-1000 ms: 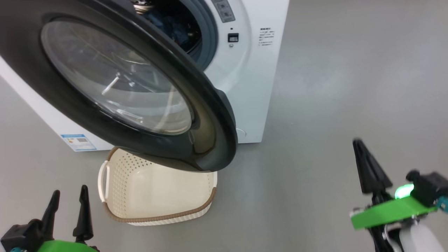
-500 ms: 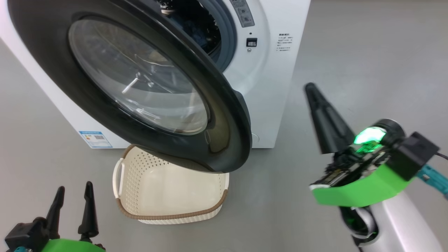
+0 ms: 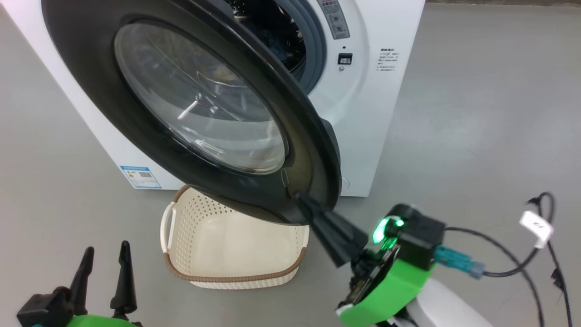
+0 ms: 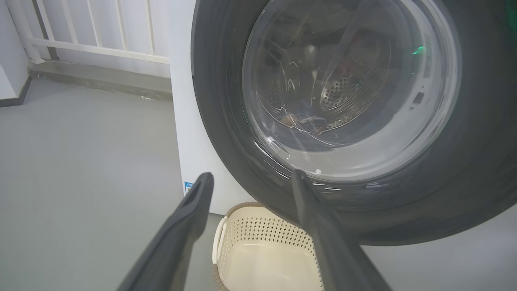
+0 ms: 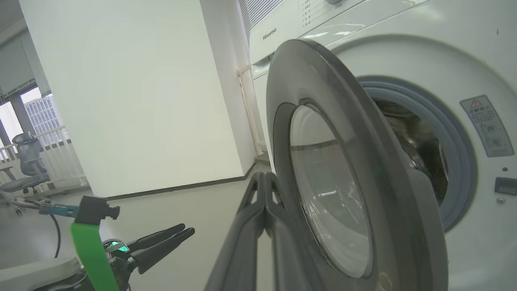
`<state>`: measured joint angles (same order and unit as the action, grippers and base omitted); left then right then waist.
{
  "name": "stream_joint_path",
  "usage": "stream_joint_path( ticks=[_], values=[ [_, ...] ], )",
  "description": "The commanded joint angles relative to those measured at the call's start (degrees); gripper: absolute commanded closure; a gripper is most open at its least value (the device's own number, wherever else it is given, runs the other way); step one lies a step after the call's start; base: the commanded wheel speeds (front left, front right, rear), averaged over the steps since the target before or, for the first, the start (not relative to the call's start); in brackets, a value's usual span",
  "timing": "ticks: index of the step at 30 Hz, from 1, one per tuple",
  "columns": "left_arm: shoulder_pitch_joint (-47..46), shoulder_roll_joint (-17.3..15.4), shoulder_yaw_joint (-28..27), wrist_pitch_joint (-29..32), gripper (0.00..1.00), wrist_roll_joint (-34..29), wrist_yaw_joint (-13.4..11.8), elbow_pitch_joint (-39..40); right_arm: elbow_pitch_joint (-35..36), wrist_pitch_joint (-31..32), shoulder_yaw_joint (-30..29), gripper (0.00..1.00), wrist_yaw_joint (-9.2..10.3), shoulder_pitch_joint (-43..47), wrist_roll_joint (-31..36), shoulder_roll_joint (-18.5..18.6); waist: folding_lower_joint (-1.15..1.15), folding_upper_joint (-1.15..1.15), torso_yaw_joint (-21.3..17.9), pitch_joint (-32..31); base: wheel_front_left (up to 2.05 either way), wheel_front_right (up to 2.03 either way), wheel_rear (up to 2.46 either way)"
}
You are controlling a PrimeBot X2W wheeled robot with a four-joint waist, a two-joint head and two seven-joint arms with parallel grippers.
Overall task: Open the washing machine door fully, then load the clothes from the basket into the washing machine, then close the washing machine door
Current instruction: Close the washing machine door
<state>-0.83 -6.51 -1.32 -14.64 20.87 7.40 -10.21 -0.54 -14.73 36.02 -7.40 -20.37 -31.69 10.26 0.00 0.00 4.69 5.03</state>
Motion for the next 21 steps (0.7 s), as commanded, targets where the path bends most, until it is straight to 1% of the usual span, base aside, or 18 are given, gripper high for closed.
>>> stream_joint_path(
  ticks=[1,9,16,21],
  values=[
    [-0.44,-0.83,-1.76,-0.36,0.00,-0.42,0.09,1.55,0.12,-0.27,1.69,1.00,-0.09,0.15,-0.77,-0.64,0.00,0.00,0.34,0.19,0.00,0.00,0.00],
    [-0.91,-0.48,-1.13,-0.36,0.00,-0.12,0.09,1.49,-7.46,-0.27,4.83,1.00,-0.09,-0.58,-2.08,-0.62,0.00,0.00,1.18,1.43,0.00,0.00,0.00],
    [-2.29,-0.07,-0.28,-0.36,0.00,0.23,0.09,1.36,-13.10,-0.27,3.12,1.00,-0.09,-1.63,-2.26,-0.69,0.00,0.00,2.46,3.19,0.00,0.00,0.00],
    [-2.90,0.31,-0.39,-0.36,0.00,0.44,0.09,1.46,-15.89,-0.27,0.14,1.00,-0.09,-3.00,-2.25,-1.36,0.00,0.00,2.99,4.22,0.00,0.00,0.00]
  ],
)
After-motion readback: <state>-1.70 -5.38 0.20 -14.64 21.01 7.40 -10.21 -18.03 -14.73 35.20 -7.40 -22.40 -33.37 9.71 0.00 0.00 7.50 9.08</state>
